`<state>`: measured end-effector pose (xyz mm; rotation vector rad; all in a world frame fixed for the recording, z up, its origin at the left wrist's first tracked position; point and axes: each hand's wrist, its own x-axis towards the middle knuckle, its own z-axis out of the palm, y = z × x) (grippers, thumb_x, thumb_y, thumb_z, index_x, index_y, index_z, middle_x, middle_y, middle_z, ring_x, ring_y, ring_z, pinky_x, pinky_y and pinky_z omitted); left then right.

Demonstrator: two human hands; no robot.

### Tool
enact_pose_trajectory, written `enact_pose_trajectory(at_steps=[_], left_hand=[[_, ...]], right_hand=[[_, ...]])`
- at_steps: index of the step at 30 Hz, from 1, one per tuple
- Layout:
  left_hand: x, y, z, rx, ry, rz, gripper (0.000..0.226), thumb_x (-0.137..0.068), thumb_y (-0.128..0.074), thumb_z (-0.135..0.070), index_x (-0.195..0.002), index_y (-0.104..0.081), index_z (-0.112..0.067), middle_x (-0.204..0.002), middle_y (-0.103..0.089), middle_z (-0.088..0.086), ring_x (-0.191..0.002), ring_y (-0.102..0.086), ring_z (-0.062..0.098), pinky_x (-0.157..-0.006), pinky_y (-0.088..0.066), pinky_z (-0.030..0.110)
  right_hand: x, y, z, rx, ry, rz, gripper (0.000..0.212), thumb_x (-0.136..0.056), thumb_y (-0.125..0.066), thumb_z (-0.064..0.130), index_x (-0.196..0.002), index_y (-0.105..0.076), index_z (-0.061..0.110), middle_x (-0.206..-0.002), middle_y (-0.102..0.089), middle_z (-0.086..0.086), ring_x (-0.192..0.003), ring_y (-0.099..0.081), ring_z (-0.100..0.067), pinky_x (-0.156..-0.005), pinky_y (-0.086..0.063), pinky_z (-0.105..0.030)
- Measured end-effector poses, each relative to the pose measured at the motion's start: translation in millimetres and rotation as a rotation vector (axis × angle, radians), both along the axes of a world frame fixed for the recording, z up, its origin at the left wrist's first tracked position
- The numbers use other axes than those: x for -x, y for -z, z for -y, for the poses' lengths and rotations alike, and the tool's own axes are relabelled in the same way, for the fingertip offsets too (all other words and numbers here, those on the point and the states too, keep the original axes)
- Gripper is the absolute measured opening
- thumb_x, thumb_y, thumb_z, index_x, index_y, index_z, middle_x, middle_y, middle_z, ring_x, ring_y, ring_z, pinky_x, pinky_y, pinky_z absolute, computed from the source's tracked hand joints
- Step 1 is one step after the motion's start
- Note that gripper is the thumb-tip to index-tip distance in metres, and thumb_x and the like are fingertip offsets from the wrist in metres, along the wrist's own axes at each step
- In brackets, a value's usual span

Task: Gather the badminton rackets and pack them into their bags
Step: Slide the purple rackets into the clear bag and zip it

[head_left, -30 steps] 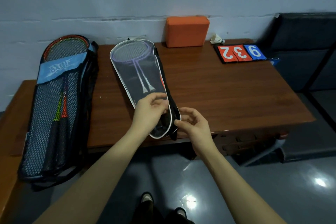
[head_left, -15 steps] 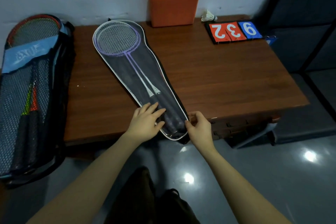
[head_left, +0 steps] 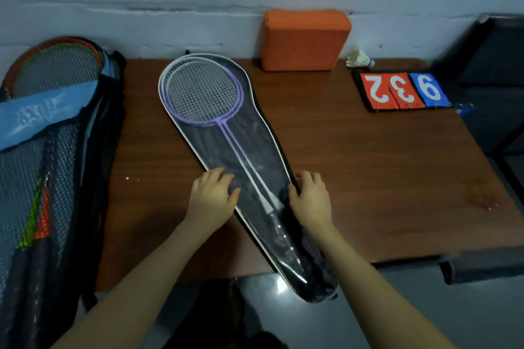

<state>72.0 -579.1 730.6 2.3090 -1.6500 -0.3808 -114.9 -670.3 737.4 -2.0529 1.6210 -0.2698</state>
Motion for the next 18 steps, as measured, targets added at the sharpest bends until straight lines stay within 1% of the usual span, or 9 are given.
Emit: enact_pose_trajectory(at_steps=[3,5,7,9,12,15,18], left_hand=[[-47.7,-2.5,31.6,0.018,-0.059,-0.071,0.039,-0.087,-0.053,-0.032,-0.117,-0.061,-0.009,-0.125,-0.055,0.013,-0.119,-0.048,0.031,-0.096,-0.035,0.041],[-79.1,1.3,52.8,0.022,-0.076,-0.093,0.048,-0.086,-0.046,-0.04,-0.122,-0.058,-0.011,-0.133,-0.051,0.011,-0.126,-0.042,0.028,-0.1,-0.03,0.041],[-103.9,6.7,70.9,0.016,-0.051,-0.065,0.062,-0.082,-0.037,-0.049,-0.127,-0.054,-0.011,-0.139,-0.045,0.012,-0.132,-0.035,0.029,-0.104,-0.026,0.044],[-123.1,14.4,85.8,-0.008,0.011,-0.009,0.071,-0.081,-0.027,-0.056,-0.132,-0.05,-0.011,-0.144,-0.039,0.012,-0.136,-0.03,0.032,-0.107,-0.024,0.048],[-144.8,23.0,96.2,-0.09,0.074,0.05,0.074,-0.081,-0.02,-0.06,-0.139,-0.04,-0.018,-0.149,-0.032,0.007,-0.139,-0.023,0.029,-0.109,-0.021,0.049],[-153.2,29.9,89.9,-0.175,0.101,0.066,0.071,-0.082,-0.019,-0.062,-0.141,-0.035,-0.026,-0.149,-0.033,0.003,-0.139,-0.025,0.026,-0.105,-0.027,0.049],[-153.0,29.8,75.1,-0.161,0.104,0.073,0.064,-0.084,-0.027,-0.059,-0.134,-0.047,-0.025,-0.14,-0.047,0.004,-0.129,-0.042,0.028,-0.097,-0.037,0.051]], right_hand=[[-41.5,-2.8,39.2,-0.012,-0.009,-0.041,0.032,-0.09,-0.053,0.023,-0.118,-0.051,0.006,-0.114,-0.053,-0.016,-0.105,-0.051,-0.037,-0.087,-0.041,-0.042],[-66.8,-1.2,58.2,-0.021,-0.008,-0.064,0.028,-0.09,-0.053,0.023,-0.111,-0.051,0.005,-0.111,-0.054,-0.017,-0.103,-0.052,-0.037,-0.085,-0.042,-0.043],[-87.8,2.3,72.7,-0.033,-0.01,-0.088,0.027,-0.089,-0.054,0.024,-0.108,-0.052,0.004,-0.11,-0.053,-0.018,-0.101,-0.052,-0.039,-0.084,-0.041,-0.043],[-104.7,5.5,85.8,-0.033,-0.013,-0.114,0.03,-0.089,-0.054,0.025,-0.11,-0.052,0.004,-0.111,-0.051,-0.018,-0.102,-0.05,-0.039,-0.086,-0.04,-0.043],[-125.9,7.4,106.4,-0.019,-0.007,-0.131,0.03,-0.089,-0.055,0.024,-0.11,-0.052,0.002,-0.112,-0.05,-0.018,-0.102,-0.048,-0.038,-0.087,-0.038,-0.041],[-140.7,10.6,125.6,-0.027,0.011,-0.12,0.031,-0.088,-0.056,0.024,-0.11,-0.053,0.002,-0.112,-0.051,-0.019,-0.102,-0.049,-0.038,-0.088,-0.039,-0.043],[-152.6,15.9,131.8,-0.061,0.002,-0.045,0.031,-0.089,-0.055,0.024,-0.112,-0.054,0.004,-0.11,-0.054,-0.016,-0.103,-0.051,-0.036,-0.089,-0.042,-0.047]])
